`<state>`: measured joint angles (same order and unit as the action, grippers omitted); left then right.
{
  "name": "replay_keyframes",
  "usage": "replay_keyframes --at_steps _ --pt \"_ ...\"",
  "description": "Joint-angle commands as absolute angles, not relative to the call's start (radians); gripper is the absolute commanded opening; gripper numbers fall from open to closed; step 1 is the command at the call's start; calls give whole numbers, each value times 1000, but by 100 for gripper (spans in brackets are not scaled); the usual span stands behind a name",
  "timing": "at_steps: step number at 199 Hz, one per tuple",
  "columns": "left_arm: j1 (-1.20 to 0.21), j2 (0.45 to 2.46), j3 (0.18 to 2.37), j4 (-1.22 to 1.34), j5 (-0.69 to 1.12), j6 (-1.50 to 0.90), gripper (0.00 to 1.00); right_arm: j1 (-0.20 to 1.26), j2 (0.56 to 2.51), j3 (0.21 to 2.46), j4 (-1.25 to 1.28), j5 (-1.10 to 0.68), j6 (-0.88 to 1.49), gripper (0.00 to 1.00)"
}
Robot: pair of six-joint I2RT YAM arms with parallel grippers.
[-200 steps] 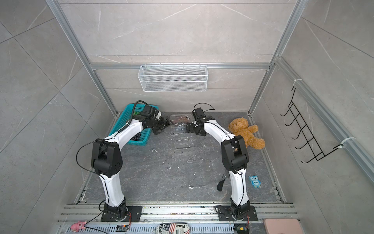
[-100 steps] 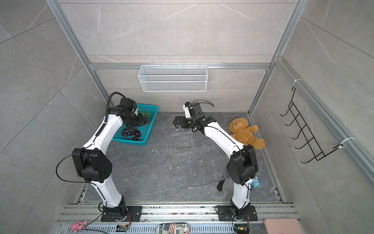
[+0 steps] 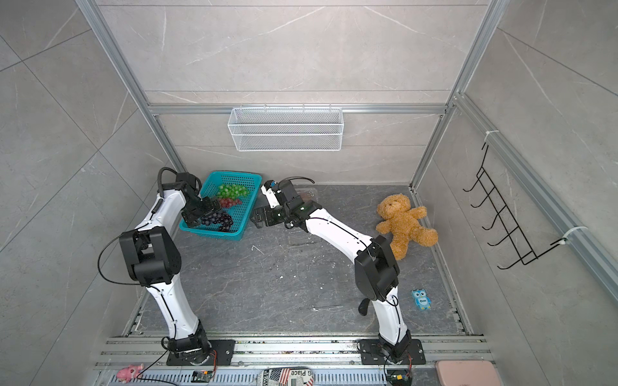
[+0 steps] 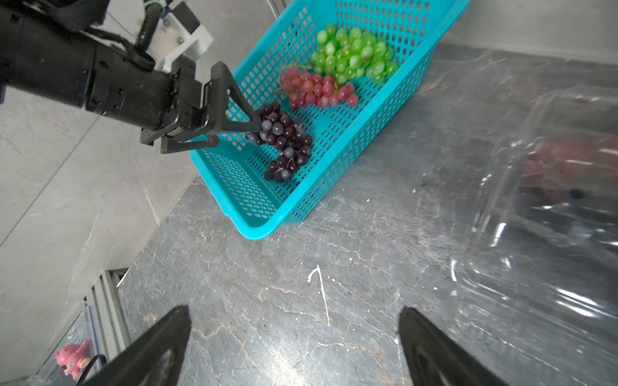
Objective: Pack grapes into containers
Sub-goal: Pick up the grape from the basket.
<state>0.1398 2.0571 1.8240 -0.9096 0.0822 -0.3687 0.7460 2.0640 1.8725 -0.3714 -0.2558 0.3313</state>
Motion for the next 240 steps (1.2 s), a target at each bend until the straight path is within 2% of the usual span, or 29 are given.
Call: replay_keyframes --at_steps 1,100,134,168,186,217,228,240 --pt "162 2098 1877 -878 104 -334 98 747 2087 1916 -399 -259 302 99" --pt "169 2298 2005 -864 142 -346 99 746 2146 1960 -426 -252 301 99" --pt "169 2323 2028 -868 146 -353 93 745 2155 1968 -428 -258 307 100" --pt "169 2358 2027 -861 160 -353 66 744 2142 1949 -422 -246 303 99" --pt "166 2351 2021 -861 169 -353 56 743 2131 1929 -411 -239 306 99" --pt "160 2292 1986 -837 180 -357 29 738 2115 1902 -396 -227 313 99" --pt "157 2276 1975 -829 185 -361 24 736 2110 1891 -390 -227 317 99" --pt "152 2263 1963 -817 194 -363 22 734 2103 1878 -380 -227 322 99"
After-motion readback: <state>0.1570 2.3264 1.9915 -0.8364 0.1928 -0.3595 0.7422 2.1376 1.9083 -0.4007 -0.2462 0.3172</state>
